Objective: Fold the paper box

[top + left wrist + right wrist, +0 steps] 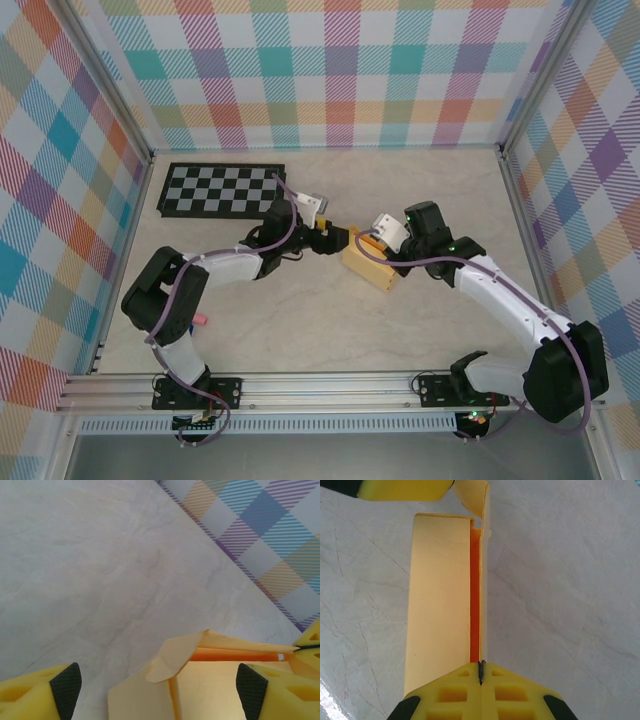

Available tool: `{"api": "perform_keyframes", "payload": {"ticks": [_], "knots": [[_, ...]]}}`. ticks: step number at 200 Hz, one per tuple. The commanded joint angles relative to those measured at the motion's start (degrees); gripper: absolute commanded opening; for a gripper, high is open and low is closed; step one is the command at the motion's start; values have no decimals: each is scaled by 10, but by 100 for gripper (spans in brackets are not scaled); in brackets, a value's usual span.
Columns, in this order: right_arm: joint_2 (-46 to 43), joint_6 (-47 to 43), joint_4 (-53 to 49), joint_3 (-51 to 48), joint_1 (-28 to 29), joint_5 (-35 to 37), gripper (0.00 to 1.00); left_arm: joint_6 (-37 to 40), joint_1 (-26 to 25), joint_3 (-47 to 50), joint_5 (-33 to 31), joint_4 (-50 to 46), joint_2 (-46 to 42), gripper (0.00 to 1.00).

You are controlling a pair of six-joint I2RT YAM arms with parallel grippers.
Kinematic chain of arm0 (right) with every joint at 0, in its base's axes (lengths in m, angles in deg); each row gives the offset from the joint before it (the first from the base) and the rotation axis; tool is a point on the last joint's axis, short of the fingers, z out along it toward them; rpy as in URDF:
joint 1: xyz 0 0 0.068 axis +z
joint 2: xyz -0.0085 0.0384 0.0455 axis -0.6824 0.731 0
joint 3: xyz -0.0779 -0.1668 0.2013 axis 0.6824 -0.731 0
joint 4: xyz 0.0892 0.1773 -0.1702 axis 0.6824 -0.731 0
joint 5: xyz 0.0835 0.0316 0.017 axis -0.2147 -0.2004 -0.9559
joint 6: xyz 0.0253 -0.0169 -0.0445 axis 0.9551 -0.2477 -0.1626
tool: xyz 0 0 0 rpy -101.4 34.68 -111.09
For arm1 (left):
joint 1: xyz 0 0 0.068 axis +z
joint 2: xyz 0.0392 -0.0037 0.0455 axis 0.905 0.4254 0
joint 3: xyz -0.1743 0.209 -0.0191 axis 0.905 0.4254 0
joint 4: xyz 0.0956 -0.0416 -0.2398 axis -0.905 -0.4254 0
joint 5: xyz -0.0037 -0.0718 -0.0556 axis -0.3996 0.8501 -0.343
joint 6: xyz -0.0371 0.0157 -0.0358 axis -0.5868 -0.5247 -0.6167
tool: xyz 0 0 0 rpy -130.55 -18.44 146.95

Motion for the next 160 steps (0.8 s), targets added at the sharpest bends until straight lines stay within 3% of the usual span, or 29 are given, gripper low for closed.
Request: {"api": "perform_keyframes", "payload": {"ticks": [1, 40, 106, 135, 160], "knots": [[-5, 25, 16, -10, 2, -17, 0, 13, -11, -8, 51, 56, 13, 75], [-2, 43, 22, -16, 2, -29, 0, 29, -15, -33, 94, 22, 34, 54], [1, 46, 16, -14, 1, -35, 0, 83, -20, -23, 79, -16, 39, 50], [2, 53, 17, -19, -1, -41, 0, 94, -20, -19, 83, -24, 48, 35], [3, 54, 19, -21, -1, -41, 0, 79, -21, -11, 79, -1, 39, 32]]}}
